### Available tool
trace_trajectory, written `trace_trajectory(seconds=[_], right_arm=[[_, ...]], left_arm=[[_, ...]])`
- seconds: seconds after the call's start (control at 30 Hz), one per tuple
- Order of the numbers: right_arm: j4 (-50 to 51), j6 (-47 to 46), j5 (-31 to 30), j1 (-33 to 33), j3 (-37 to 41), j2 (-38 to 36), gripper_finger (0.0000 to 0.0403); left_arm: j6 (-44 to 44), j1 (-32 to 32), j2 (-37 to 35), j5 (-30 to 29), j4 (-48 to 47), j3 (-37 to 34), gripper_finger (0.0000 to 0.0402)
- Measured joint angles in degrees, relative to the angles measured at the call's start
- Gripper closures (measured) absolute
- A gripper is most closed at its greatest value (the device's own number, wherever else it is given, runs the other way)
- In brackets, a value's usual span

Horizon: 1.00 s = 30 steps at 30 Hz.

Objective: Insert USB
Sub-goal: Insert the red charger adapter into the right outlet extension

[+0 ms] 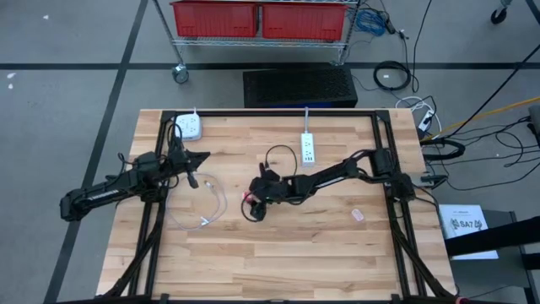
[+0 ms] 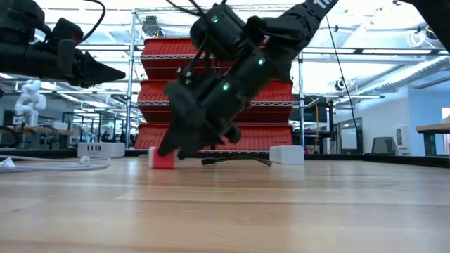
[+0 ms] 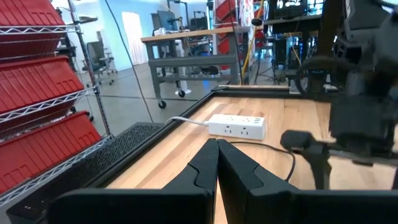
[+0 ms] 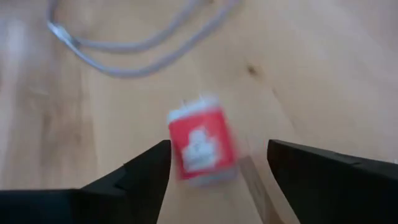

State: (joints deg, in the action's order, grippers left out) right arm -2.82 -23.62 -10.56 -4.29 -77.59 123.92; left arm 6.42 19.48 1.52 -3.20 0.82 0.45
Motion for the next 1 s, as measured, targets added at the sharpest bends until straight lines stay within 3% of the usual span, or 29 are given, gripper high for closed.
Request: trace_trajectory(seconds=[0.2,0.43,0.73,1.0], right_arm=[[1.95,-0.42,-0.15,0.02,-0.26,0.13,0.0148],[2.59,9.00,0.59,0.07,-0.24,-0.42,0.0148],[3.07,7.20,10.91,0.57,-0.24,-1.77,0.0149],[3.83,9.40,7.60,0.98,-0.21,-3.72,0.0144]], left_arm=[[-0.08,-0.01,0.48,0.00,-0.02,0.00,0.0384],[-0.07,-0.01,0.74,0.00,-0.02,0.00,0.0384],[-0.09,-0.01,0.76,0.00,-0.02,0.00,0.0384],[-0.14,0.01,0.79,0.00,-0.02,0.00,0.0384]])
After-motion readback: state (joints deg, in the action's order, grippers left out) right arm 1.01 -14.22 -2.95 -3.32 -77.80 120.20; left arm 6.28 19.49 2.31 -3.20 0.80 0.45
